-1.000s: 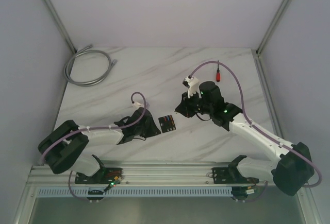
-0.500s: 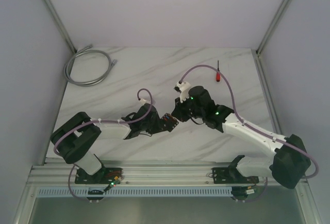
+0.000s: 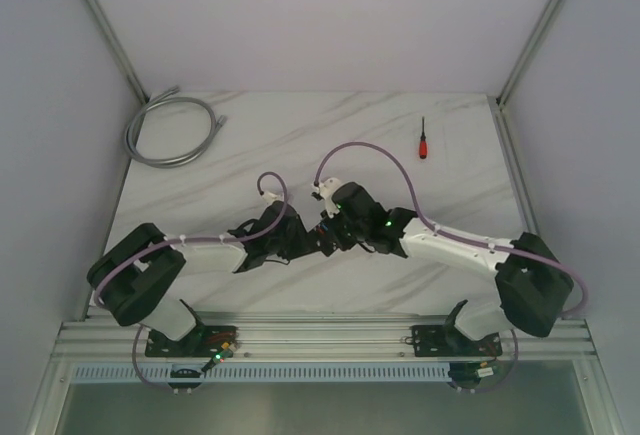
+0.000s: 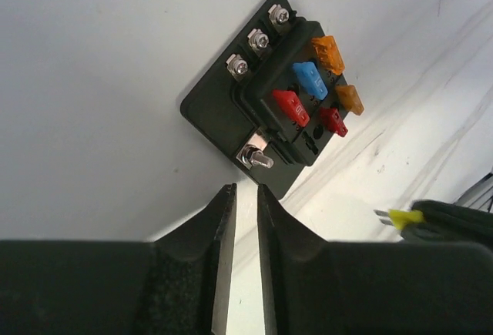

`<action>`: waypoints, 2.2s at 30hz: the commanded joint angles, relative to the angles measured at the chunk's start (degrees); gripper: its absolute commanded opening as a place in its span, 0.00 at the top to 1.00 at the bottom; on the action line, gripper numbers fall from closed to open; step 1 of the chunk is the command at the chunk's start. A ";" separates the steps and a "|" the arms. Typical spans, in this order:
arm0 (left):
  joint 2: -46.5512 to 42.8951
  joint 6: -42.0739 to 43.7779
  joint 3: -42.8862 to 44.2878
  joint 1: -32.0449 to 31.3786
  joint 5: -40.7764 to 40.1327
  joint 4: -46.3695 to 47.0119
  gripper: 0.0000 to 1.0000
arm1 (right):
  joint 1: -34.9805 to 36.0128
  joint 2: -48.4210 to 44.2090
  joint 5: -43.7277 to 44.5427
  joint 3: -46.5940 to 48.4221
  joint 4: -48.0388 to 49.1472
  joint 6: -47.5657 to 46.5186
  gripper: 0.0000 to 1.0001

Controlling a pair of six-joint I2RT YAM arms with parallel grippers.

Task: Snap on the fuse box
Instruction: Install the fuse at the fuse box base.

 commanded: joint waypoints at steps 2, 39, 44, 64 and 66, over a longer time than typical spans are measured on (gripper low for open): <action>-5.23 0.92 -1.53 0.91 -2.99 -3.18 0.70 | 1.99 3.21 5.20 2.45 2.48 -2.15 1.00; -17.75 2.50 -6.23 8.19 -7.27 -11.17 0.19 | 3.42 11.28 11.97 -0.34 10.73 -3.38 1.00; -17.65 2.51 -6.19 8.19 -7.28 -11.30 0.18 | 3.48 11.10 11.71 -0.73 10.35 -3.09 1.00; -17.84 2.25 -6.35 8.28 -7.12 -11.24 0.15 | 3.80 6.53 11.51 -5.02 13.41 -3.13 1.00; -17.87 2.18 -6.34 8.28 -7.10 -11.22 0.15 | 3.82 6.09 11.34 -5.29 14.02 -3.10 1.00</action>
